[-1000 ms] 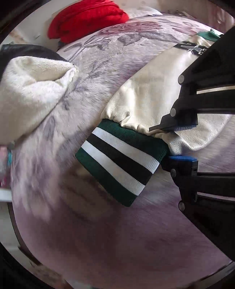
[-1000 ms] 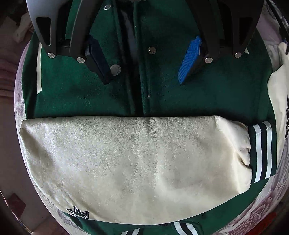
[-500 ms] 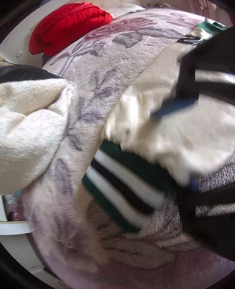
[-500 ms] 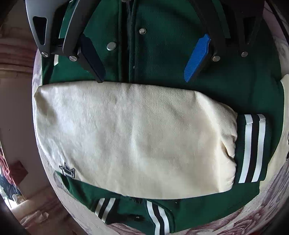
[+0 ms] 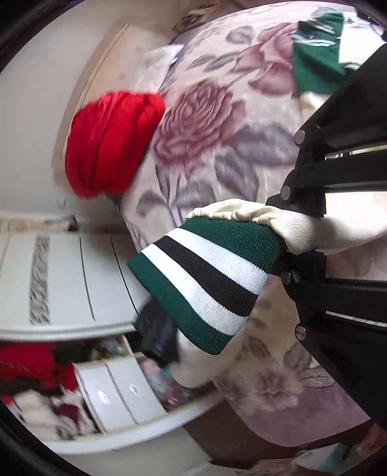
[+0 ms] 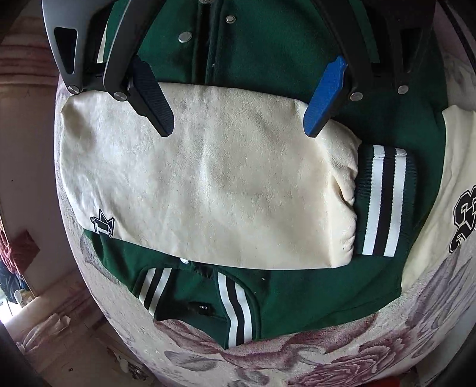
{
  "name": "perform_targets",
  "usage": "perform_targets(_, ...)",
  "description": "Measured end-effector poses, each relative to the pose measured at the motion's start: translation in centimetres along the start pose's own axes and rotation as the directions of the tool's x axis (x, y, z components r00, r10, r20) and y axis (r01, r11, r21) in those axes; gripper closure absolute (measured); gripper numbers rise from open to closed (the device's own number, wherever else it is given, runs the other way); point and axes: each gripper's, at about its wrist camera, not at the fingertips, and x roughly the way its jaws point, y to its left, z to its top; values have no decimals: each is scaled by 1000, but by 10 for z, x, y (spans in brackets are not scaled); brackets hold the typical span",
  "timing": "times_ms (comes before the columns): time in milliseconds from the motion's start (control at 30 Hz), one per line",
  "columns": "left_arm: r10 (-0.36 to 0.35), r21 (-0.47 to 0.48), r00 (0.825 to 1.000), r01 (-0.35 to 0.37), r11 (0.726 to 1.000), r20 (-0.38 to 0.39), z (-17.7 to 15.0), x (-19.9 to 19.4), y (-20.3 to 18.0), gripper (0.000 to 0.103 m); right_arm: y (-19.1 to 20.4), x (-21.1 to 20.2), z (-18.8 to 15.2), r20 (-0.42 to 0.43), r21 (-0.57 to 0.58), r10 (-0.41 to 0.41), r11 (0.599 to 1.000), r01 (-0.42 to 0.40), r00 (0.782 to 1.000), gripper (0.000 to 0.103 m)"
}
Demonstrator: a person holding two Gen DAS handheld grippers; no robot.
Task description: Fold large clothes
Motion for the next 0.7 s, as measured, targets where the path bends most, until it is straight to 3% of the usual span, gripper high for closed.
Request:
perform_targets(33, -24, 39, 1000, 24, 999, 4, 1, -14, -23, 92, -8, -3, -4, -3, 9, 20, 1000, -20, 1000, 13)
perform_targets(67, -59, 71, 998, 59, 996, -4, 1, -26, -47, 92, -18, 18, 39, -12, 19, 31, 999, -31, 999, 13)
perform_targets(100, -72, 99, 997, 73, 992, -10, -3, -34, -64, 93, -33, 16, 35, -23, 47, 55, 997, -54, 998, 13)
perform_targets(167, -136, 167, 990, 140, 976, -33, -8, -47, -120, 93, -73, 42, 67, -49, 105, 98, 990, -92, 994, 13)
perform_targets(267, -242, 242, 965, 261, 934, -104, -35, -68, -205, 93, -132, 45, 58, -79, 195, 142, 973, -125, 987, 13)
perform_targets(367, -345, 273, 914, 396, 877, -214, -72, -83, -295, 93, -194, 51, 48, -100, 267, 159, 955, -127, 982, 13)
perform_targets(400, -383, 281, 885, 451, 847, -264, -90, -88, -332, 93, -218, 52, 40, -108, 295, 160, 948, -122, 981, 13)
perform_targets(567, -450, 321, 786, 595, 737, -424, -169, -97, -454, 93, -321, 71, 18, -141, 410, 155, 908, -85, 978, 13)
perform_targets(700, -399, 358, 751, 621, 697, -526, -215, -92, -514, 93, -390, 88, -9, -173, 485, 165, 872, -62, 971, 13)
